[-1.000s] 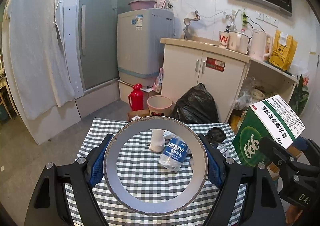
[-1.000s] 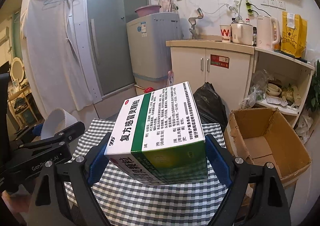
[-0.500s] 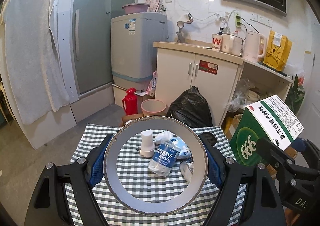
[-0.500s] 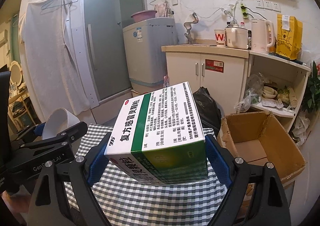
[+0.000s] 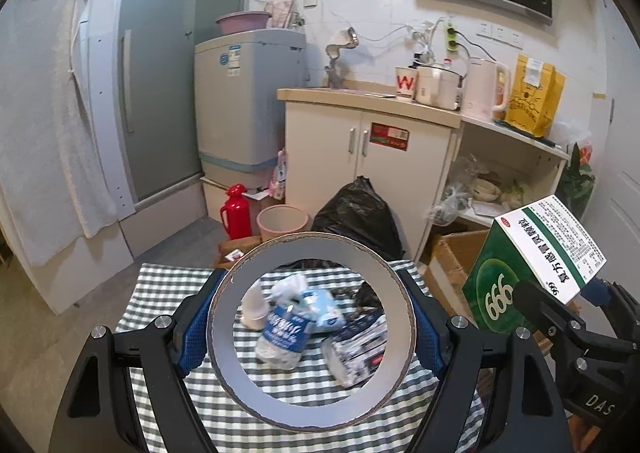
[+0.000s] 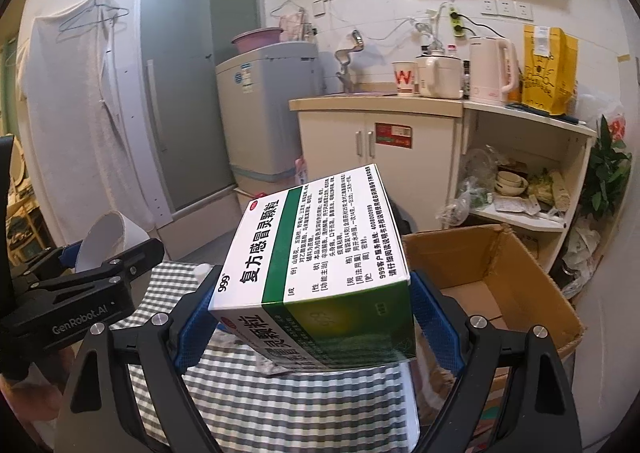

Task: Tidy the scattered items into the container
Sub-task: 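Lift the tape roll with left tool while right tool lifts the medicine box, then carry the tape roll with left tool while right tool carries the box over the cardboard box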

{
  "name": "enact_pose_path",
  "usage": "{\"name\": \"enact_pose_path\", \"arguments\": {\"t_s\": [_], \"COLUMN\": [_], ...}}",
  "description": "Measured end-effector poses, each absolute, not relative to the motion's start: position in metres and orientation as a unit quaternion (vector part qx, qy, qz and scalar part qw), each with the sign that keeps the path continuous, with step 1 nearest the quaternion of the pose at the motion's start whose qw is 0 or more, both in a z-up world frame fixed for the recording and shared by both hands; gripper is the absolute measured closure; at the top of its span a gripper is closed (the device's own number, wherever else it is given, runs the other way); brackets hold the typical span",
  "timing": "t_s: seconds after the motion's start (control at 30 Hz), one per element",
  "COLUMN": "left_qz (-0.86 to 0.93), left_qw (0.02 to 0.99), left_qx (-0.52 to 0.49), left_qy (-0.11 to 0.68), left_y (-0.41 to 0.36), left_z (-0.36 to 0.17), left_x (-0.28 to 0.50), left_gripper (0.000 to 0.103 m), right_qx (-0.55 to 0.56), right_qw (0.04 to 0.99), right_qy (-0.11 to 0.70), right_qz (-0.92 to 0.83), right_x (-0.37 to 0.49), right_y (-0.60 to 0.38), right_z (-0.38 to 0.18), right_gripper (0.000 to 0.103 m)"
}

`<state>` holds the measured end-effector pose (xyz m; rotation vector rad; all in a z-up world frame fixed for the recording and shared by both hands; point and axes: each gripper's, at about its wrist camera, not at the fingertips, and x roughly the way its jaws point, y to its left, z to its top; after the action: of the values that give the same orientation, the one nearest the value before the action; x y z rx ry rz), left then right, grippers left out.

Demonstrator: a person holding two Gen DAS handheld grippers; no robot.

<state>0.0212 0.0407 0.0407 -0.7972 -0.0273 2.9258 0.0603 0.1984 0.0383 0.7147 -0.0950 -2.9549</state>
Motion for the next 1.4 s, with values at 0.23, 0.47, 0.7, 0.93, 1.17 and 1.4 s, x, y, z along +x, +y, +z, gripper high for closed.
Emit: {"name": "enact_pose_path", "arguments": {"t_s": [0.23, 0.47, 0.7, 0.93, 1.17, 1.4], "left_qz": [0.963, 0.960, 0.958, 0.957, 0.954, 0.950], "left_qw": [0.077, 0.100, 0.125, 0.137, 0.145, 0.160], "left_qx": [-0.259, -0.260, -0.257, -0.257, -0.262, -0.267], "left_qy": [-0.002, -0.012, -0.012, -0.010, -0.009, -0.008], "left_y": [0.069, 0.089, 0.110, 0.124, 0.137, 0.158], "left_z": [0.044, 0.043, 0.045, 0.046, 0.044, 0.041], "left_x": [0.014, 0.003, -0.008, -0.017, -0.028, -0.039], "left_gripper": [0.020, 0.020, 0.020, 0.020, 0.020, 0.020], "right_qx": [0.229, 0.231, 0.236, 0.240, 0.246, 0.254], "right_qw": [0.021, -0.007, -0.029, -0.043, -0.058, -0.077], "right_qy": [-0.042, -0.035, -0.033, -0.031, -0.031, -0.030], "right_qz": [-0.972, -0.972, -0.971, -0.969, -0.967, -0.964], "right_x": [0.057, 0.057, 0.053, 0.048, 0.041, 0.035], "right_y": [0.225, 0.246, 0.264, 0.278, 0.294, 0.314], "right_z": [0.041, 0.044, 0.043, 0.041, 0.038, 0.035], "right_gripper": [0.014, 0.014, 0.014, 0.014, 0.014, 0.014]}}
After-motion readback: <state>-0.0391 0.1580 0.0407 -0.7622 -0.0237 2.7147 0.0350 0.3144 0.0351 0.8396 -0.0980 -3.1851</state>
